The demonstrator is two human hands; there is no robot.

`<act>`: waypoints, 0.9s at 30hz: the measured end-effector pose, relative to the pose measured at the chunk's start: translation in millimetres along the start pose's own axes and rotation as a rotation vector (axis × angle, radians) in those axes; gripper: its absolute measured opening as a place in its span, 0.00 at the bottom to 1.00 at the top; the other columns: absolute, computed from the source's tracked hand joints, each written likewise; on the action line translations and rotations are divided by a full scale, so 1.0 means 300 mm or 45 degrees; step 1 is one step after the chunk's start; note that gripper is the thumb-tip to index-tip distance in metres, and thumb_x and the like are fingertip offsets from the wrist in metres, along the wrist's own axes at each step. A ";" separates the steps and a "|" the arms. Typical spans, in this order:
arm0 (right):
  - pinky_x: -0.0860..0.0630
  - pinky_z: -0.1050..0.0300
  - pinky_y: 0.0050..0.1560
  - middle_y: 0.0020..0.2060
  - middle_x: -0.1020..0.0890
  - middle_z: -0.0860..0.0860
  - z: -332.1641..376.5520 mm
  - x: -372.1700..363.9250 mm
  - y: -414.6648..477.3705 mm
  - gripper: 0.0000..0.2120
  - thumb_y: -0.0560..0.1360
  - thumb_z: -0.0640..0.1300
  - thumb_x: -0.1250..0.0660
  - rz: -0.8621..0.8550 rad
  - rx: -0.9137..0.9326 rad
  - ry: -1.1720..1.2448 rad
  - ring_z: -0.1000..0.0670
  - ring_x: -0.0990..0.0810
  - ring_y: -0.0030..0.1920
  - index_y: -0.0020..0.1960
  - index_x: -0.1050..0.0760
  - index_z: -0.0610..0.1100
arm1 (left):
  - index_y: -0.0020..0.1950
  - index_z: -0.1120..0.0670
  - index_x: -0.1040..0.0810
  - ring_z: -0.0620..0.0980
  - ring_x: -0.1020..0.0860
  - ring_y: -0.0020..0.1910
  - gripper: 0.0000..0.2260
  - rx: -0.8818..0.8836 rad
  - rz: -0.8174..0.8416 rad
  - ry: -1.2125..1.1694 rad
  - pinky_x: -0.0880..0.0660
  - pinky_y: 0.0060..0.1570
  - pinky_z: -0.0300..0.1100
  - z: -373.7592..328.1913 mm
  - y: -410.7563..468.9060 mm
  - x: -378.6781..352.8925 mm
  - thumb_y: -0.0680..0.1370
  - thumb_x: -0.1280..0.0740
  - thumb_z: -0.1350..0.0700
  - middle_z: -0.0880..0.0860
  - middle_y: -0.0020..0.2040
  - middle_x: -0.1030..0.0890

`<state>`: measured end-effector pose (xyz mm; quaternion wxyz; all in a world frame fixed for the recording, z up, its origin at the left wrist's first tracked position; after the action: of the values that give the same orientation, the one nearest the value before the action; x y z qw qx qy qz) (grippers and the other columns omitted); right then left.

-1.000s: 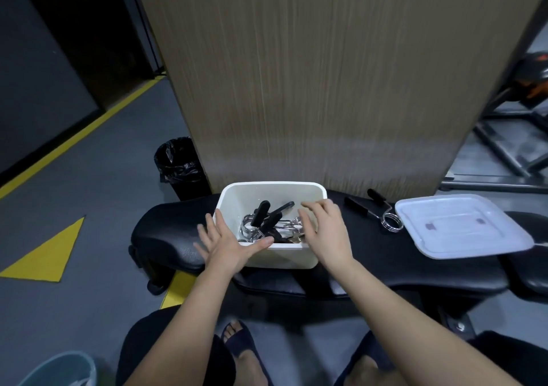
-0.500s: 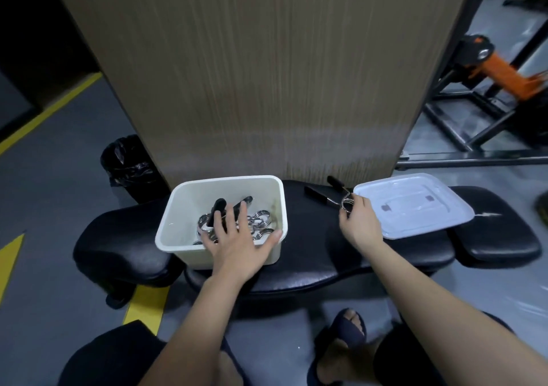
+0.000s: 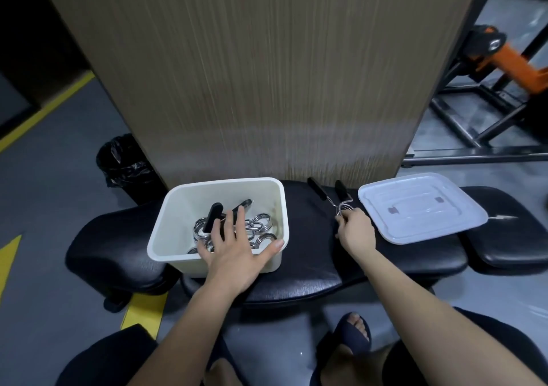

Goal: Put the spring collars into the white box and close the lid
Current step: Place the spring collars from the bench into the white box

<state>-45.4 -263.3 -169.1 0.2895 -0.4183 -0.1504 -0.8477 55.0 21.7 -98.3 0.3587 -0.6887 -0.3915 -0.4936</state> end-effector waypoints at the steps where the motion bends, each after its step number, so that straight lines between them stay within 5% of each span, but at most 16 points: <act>1: 0.25 0.47 0.45 0.44 0.24 0.46 0.017 0.020 -0.010 0.10 0.78 0.45 0.36 -0.036 0.019 0.071 0.39 0.18 0.43 0.39 0.25 0.45 | 0.79 0.43 0.63 0.52 0.57 0.79 0.50 0.002 0.010 -0.006 0.55 0.72 0.65 0.001 0.001 -0.001 0.64 0.56 0.18 0.47 0.81 0.57; 5: 0.32 0.55 0.42 0.39 0.25 0.50 0.143 0.136 -0.064 0.08 0.79 0.42 0.35 -0.151 0.275 0.246 0.45 0.22 0.42 0.43 0.19 0.43 | 0.79 0.44 0.63 0.52 0.57 0.79 0.51 0.004 0.046 -0.031 0.55 0.71 0.67 0.002 -0.001 0.004 0.64 0.56 0.18 0.46 0.81 0.57; 10: 0.25 0.52 0.41 0.40 0.28 0.54 0.331 0.304 -0.173 0.06 0.80 0.42 0.35 -0.211 0.598 0.289 0.48 0.22 0.38 0.49 0.19 0.43 | 0.79 0.44 0.65 0.51 0.60 0.79 0.49 -0.006 0.133 -0.080 0.57 0.71 0.68 -0.008 -0.030 0.018 0.67 0.54 0.19 0.46 0.81 0.59; 14: 0.25 0.53 0.40 0.44 0.26 0.55 0.449 0.400 -0.279 0.06 0.80 0.43 0.34 -0.200 0.868 0.178 0.49 0.23 0.40 0.55 0.20 0.44 | 0.78 0.41 0.67 0.47 0.58 0.79 0.41 -0.051 0.193 -0.501 0.61 0.74 0.61 0.017 -0.061 0.072 0.75 0.47 0.27 0.45 0.81 0.57; 18: 0.23 0.50 0.38 0.47 0.24 0.52 0.532 0.437 -0.374 0.06 0.80 0.42 0.34 -0.167 1.106 0.105 0.47 0.22 0.40 0.55 0.20 0.44 | 0.77 0.36 0.64 0.43 0.52 0.79 0.42 -0.319 -0.142 -0.878 0.50 0.76 0.48 0.044 -0.119 0.231 0.74 0.38 0.32 0.45 0.81 0.54; 22: 0.24 0.52 0.40 0.48 0.23 0.51 0.595 0.436 -0.440 0.07 0.80 0.42 0.34 -0.102 1.192 0.136 0.48 0.22 0.41 0.56 0.20 0.43 | 0.77 0.47 0.37 0.47 0.36 0.74 0.28 -0.586 -0.655 -0.503 0.34 0.70 0.45 0.020 -0.213 0.413 0.79 0.35 0.45 0.49 0.74 0.34; 24: 0.25 0.58 0.43 0.48 0.22 0.50 0.632 0.425 -0.461 0.07 0.80 0.41 0.34 -0.047 1.218 0.185 0.49 0.22 0.42 0.56 0.20 0.42 | 0.70 0.50 0.26 0.52 0.26 0.62 0.21 -0.659 -0.761 -0.169 0.23 0.56 0.50 0.006 -0.239 0.456 0.77 0.32 0.48 0.50 0.63 0.24; 27: 0.28 0.65 0.46 0.49 0.23 0.51 0.686 0.403 -0.482 0.07 0.79 0.40 0.33 0.031 1.266 0.227 0.53 0.23 0.44 0.56 0.20 0.42 | 0.60 0.52 0.21 0.54 0.21 0.48 0.16 -0.667 -0.836 0.126 0.21 0.40 0.49 0.040 -0.249 0.483 0.74 0.26 0.52 0.51 0.49 0.22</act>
<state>-64.8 -91.4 49.9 0.4752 -0.1573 -0.5057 -0.7026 22.9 91.7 45.9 0.0135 -0.5708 -0.4339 -0.6970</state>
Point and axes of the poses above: each hand's wrist, its own y-axis towards the middle knuckle, its own x-axis out of the back of the hand, z = x × y, the point moved 8 cm from there along y, towards the middle knuckle
